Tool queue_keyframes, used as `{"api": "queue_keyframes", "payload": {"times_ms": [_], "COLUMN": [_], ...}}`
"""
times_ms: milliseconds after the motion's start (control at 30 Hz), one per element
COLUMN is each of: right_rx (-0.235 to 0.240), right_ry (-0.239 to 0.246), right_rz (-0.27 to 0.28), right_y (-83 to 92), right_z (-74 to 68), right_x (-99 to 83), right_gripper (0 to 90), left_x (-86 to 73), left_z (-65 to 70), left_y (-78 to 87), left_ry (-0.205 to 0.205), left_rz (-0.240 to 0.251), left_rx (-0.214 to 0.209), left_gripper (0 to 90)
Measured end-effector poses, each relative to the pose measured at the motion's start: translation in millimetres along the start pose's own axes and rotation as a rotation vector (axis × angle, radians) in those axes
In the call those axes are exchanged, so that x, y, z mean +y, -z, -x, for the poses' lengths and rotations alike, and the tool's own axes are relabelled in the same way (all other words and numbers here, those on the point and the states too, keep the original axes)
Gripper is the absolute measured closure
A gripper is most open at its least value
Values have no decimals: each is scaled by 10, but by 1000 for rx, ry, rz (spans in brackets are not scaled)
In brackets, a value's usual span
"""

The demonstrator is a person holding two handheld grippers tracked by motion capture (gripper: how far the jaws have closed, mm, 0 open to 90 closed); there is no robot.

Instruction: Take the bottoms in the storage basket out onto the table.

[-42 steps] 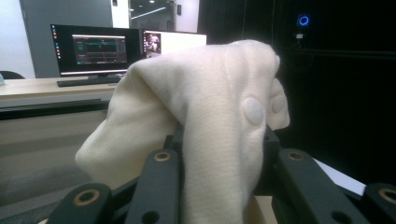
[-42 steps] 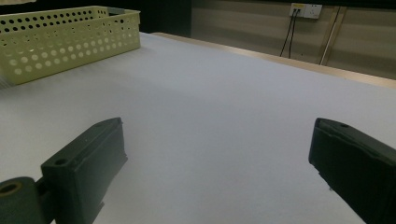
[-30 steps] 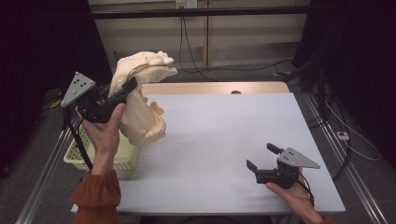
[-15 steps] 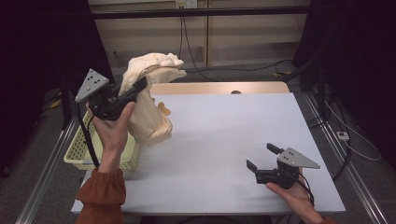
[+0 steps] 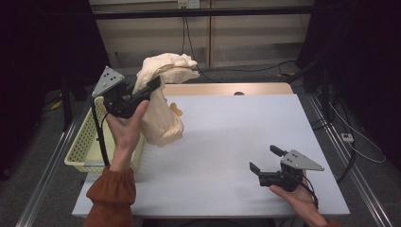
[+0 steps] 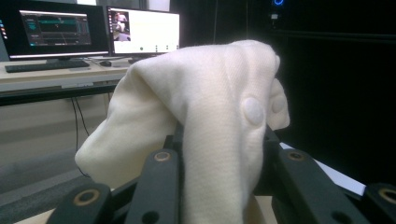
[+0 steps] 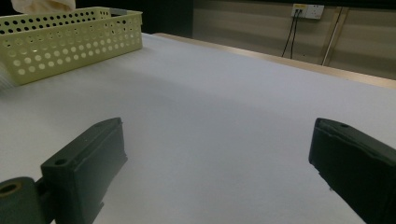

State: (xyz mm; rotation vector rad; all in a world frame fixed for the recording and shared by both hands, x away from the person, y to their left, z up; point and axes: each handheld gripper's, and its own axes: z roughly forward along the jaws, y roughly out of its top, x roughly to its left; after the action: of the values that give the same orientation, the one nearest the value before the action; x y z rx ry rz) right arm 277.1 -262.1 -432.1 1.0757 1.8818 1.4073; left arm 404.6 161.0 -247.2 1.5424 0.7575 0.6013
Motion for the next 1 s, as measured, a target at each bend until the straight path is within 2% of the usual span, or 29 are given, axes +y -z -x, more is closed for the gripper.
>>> {"api": "queue_keyframes", "payload": {"times_ms": [333,500,733,800,1000], "right_rx": [3,4,4,5,6], "right_ry": [-2,-2,-2,-2,-2], "right_rz": [-2,-2,0,0,-2], "right_y": [0,0,2,0,0], "right_z": [-2,-2,3,2,-1], "right_x": [-1,-1,-1,-2,-1], "right_gripper": [35,36,36,36,36], "left_x": [-5,-19,-37,-45,-41], "left_z": [97,134,169,186,219], "left_y": [-181,-273,-360,-380,-432], "left_ry": [-3,12,8,18,7], "left_rz": [-21,-23,-37,-26,-35], "left_rx": [-30,-43,-58,-60,-70], "left_gripper": [707,707,707,707,707]}}
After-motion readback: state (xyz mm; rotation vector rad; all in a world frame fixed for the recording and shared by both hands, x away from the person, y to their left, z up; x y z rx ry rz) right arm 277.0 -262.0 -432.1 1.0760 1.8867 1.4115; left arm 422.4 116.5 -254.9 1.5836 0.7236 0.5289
